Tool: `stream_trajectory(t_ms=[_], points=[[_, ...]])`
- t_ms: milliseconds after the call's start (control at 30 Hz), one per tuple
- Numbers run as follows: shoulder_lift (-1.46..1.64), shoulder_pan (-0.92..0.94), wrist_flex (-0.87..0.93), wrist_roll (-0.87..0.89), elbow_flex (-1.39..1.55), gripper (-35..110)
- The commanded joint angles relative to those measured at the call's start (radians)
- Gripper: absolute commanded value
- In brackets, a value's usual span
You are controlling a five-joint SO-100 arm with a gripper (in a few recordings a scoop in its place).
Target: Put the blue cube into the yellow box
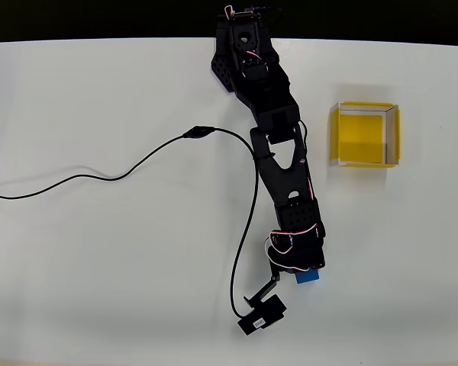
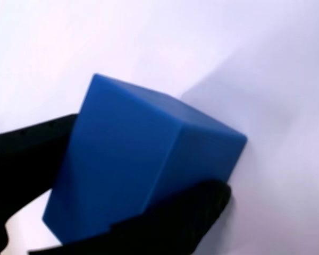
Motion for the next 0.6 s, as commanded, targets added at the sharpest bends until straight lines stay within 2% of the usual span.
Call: stream_trajectory(t_ms=[0, 267, 567], points=[[0.224, -0.002, -0.018, -0.041, 0.002, 11], [0.589, -0.038, -0.037, -0.064, 0.175, 12], [0.94, -0.216, 0.011, -0.028, 0.394, 12]])
